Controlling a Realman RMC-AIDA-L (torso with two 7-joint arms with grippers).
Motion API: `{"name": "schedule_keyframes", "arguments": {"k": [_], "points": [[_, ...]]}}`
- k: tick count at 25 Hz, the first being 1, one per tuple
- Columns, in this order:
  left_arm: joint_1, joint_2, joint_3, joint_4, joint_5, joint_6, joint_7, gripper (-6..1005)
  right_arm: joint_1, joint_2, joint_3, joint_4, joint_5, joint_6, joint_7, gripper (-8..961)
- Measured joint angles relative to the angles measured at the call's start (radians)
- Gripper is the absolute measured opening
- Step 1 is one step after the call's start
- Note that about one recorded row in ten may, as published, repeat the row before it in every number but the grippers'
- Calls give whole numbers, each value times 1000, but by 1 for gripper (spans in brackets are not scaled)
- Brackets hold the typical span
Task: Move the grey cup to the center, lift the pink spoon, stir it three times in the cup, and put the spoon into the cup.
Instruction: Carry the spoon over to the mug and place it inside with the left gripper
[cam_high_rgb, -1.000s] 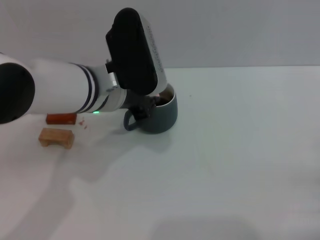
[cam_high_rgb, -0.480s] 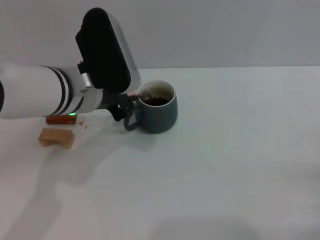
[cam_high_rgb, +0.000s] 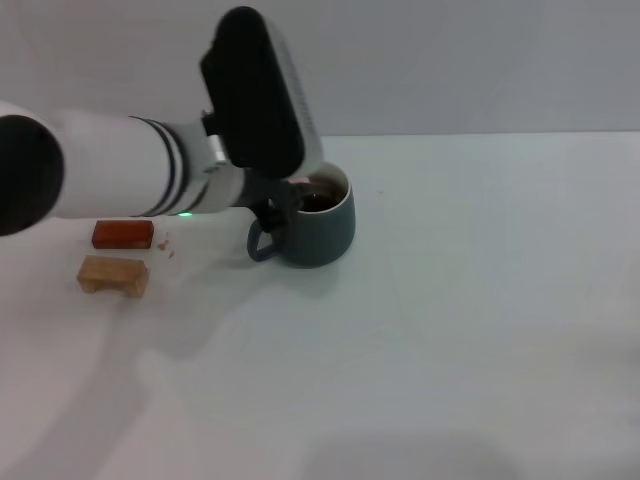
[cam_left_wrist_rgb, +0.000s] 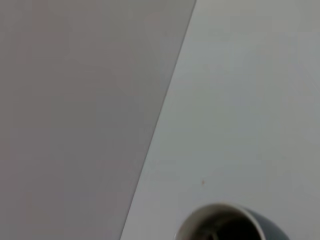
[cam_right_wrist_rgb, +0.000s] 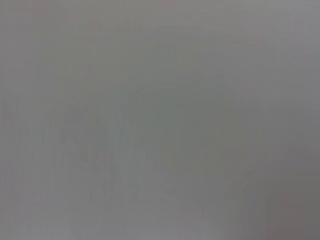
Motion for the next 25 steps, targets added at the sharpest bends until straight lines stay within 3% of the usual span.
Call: {"name": "schedule_keyframes", "arguments": {"k": [6, 10, 12, 20, 25], "points": [[-22, -3, 43, 16, -21, 25, 0, 223, -1, 0, -2, 0, 1, 0, 0, -1], [1, -2, 66, -7, -27, 26, 0, 226, -1, 0, -3, 0, 1, 0, 0, -1], [44, -1, 79, -38, -23, 21, 0, 228, -1, 0, -3, 0, 1, 0, 0, -1], [95, 5, 18, -42, -1, 8, 0, 236, 0, 0, -3, 0, 0, 0, 0, -1], [65, 5, -15, -5, 5, 20, 0, 241, 1, 0, -3, 0, -1, 1, 0, -1]]}}
